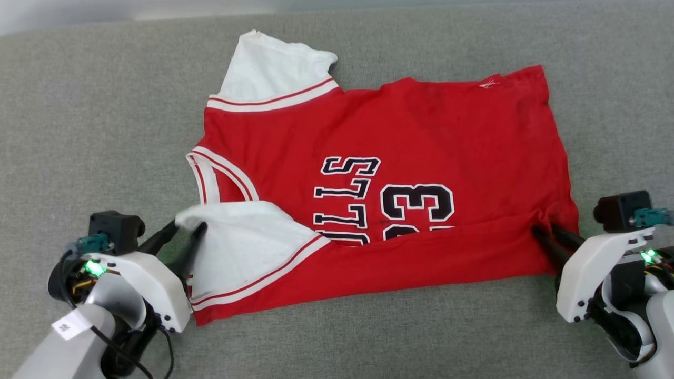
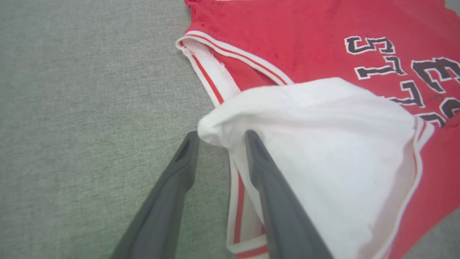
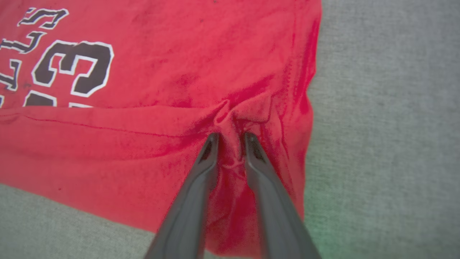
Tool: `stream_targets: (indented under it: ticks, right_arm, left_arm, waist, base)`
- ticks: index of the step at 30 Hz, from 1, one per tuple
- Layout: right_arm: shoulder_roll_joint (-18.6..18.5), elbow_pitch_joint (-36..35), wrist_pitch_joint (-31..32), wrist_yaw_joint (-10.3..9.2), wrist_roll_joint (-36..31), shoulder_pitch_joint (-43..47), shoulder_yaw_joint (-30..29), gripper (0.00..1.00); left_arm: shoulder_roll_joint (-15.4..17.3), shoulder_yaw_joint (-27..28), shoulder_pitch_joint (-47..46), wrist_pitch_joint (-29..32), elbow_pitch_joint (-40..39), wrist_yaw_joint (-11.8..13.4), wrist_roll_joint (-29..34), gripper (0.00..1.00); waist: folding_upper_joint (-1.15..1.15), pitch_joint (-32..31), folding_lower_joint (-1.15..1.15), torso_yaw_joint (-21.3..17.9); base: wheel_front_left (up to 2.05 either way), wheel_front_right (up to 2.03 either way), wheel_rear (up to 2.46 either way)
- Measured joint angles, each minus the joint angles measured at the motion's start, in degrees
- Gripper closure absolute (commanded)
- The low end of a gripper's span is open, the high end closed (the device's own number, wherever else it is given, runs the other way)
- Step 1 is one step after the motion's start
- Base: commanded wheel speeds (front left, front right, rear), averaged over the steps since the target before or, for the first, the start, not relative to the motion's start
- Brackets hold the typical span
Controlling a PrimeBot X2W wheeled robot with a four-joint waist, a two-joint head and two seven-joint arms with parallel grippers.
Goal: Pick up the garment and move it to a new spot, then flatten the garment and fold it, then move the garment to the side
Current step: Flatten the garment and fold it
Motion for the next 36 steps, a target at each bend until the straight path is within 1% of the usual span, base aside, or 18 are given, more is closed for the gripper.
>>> stream_targets:
  ticks: [4, 9, 11, 13, 15, 19, 23, 25, 28, 32, 36]
  right_arm:
    - [0.18, 0.34, 1.14, 0.01, -0.43, 0.13, 0.86, 0.00]
    - [0.09, -1.24, 2.19, 0.00, -1.70, 1.40, 0.09, 0.00]
    - [0.36, -1.93, 3.47, 0.00, -2.48, 3.03, -1.24, 0.00]
    - [1.15, -2.77, 5.09, 0.00, -3.33, 4.86, -3.32, 0.00]
    - [2.92, -3.98, 7.00, 0.00, -3.96, 6.97, -5.78, 0.00]
    - [6.36, -8.01, 9.80, 0.00, -5.09, 10.35, -8.91, 0.00]
    - [9.05, -11.76, 10.72, 0.00, -7.42, 12.42, -12.00, 0.00]
    - [10.62, -13.18, 11.00, 0.00, -7.65, 13.18, -12.87, 0.00]
    - [12.14, -14.71, 11.06, 0.00, -8.26, 13.84, -13.15, 0.00]
    - [12.95, -15.90, 11.16, 0.00, -8.71, 14.21, -13.17, 0.00]
    - [13.40, -16.74, 11.16, 0.00, -9.00, 14.19, -13.01, 0.00]
  left_arm:
    - [-1.77, -0.32, 0.67, -1.21, 2.72, 0.25, -0.62, 0.00]
    - [-2.20, 0.49, 2.88, -1.89, 2.54, 2.45, -1.49, 0.00]
    - [-2.00, 0.74, 4.80, -0.32, 1.36, 3.93, -2.49, 0.00]
    - [-1.94, 1.37, 7.23, 1.21, -0.78, 5.92, -4.19, 0.00]
    - [-1.99, 2.27, 9.64, 2.40, -3.64, 8.11, -5.98, 0.00]
    - [-0.53, 1.59, 15.22, 5.49, -9.71, 11.34, -6.47, 0.00]
    - [-0.46, 1.83, 18.19, 6.80, -15.00, 14.79, -7.40, 0.00]
    - [-0.45, 1.49, 19.12, 7.53, -16.51, 16.02, -7.24, 0.00]
    - [-0.78, 0.99, 19.23, 8.46, -17.35, 17.05, -7.13, 0.00]
    - [-0.68, 1.08, 18.36, 8.82, -16.52, 18.17, -6.60, 0.00]
    - [-0.24, 0.77, 17.34, 9.44, -14.48, 18.49, -5.64, 0.00]
  waist:
    - [0.00, -1.94, 0.00, -0.08]
    - [0.00, -4.70, 0.00, -0.04]
    - [0.00, -5.87, 0.00, 0.12]
    - [0.00, -7.01, -0.01, 0.35]
    - [0.00, -8.03, -0.01, 0.61]
    - [0.00, -9.18, -0.01, 0.88]
    - [0.00, -8.89, -0.01, 0.80]
    - [0.00, -8.47, -0.01, 0.69]
    - [0.00, -7.58, -0.01, 0.44]
    - [0.00, -6.28, -0.01, -0.13]
    - [0.00, -4.95, -0.01, -0.75]
  base:
    - [0.00, 0.00, 0.00]
    - [0.00, 0.00, 0.00]
    - [0.00, 0.00, 0.00]
    - [0.00, 0.00, 0.00]
    - [0.00, 0.00, 0.00]
    - [0.00, 0.00, 0.00]
    - [0.00, 0.00, 0.00]
    - [0.00, 0.00, 0.00]
    - [0.00, 0.00, 0.00]
    - [0.00, 0.00, 0.00]
    - [0.00, 0.00, 0.00]
